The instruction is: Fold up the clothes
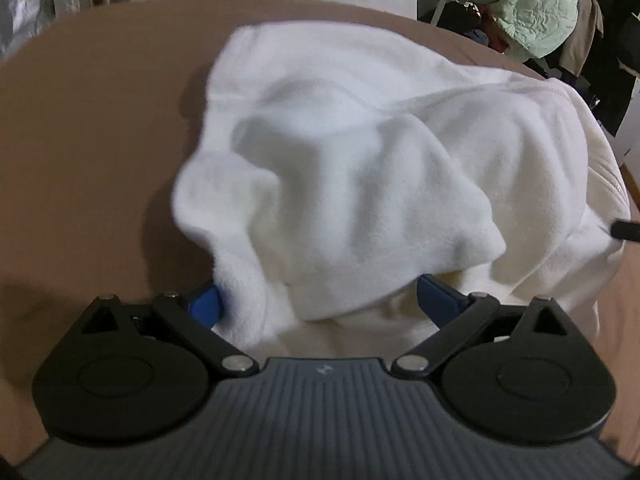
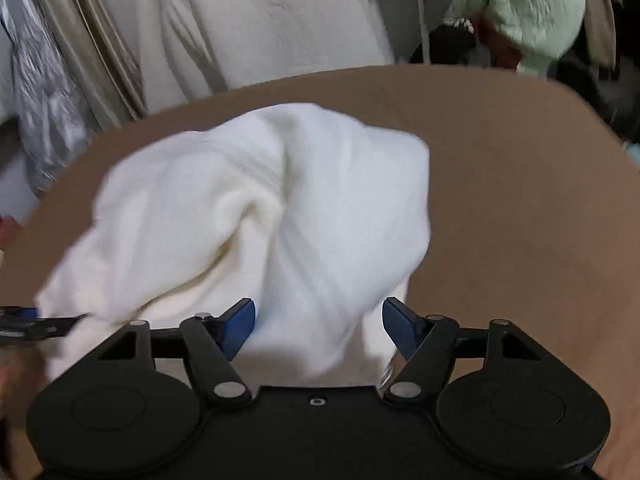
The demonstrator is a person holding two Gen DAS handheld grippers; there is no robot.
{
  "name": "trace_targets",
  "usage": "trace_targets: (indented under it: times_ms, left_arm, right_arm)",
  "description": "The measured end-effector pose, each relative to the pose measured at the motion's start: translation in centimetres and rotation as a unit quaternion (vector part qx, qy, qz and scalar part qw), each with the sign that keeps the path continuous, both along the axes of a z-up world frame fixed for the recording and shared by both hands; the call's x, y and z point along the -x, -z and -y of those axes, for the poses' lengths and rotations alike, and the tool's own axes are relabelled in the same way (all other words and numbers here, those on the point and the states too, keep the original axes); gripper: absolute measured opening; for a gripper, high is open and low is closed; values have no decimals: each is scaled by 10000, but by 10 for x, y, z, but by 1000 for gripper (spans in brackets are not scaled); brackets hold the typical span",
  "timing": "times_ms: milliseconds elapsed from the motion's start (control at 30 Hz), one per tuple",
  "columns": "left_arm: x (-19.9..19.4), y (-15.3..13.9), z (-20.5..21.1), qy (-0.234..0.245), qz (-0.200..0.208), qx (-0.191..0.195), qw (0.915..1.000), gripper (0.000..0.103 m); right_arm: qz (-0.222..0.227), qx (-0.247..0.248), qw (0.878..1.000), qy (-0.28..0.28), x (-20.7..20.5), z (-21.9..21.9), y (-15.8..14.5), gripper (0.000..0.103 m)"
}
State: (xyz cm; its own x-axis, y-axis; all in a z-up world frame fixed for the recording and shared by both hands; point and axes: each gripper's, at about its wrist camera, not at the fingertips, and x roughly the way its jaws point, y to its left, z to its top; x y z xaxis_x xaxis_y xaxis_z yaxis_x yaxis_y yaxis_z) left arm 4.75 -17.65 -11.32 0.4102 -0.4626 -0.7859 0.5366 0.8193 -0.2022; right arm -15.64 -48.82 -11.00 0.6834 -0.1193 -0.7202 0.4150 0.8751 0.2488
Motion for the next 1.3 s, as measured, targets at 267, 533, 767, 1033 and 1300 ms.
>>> trace_targets:
  times_ms: [267, 533, 767, 1033, 1300]
  left_arm:
    - [2, -6, -13, -131, 245, 106, 9996, 102]
    - [4, 33, 7, 73, 402, -612, 9973, 102]
    - [-4, 41, 2, -6, 255, -512, 9984, 102]
    - [-9, 53, -1, -104, 360, -414, 9984, 103]
    - [-29, 86, 8, -406, -2, -275, 9988, 92]
  right_arm:
    - [-187, 379, 9955, -851, 26, -83, 25, 77]
    - [-667, 706, 9804, -1715, -18, -150, 45, 82]
    - [-1101, 739, 9827, -1293, -40, -166, 55, 83]
    - [-1025, 626, 9883, -944, -44, -166, 56, 88]
    - [-511, 673, 9952, -500, -59, -141, 77, 78]
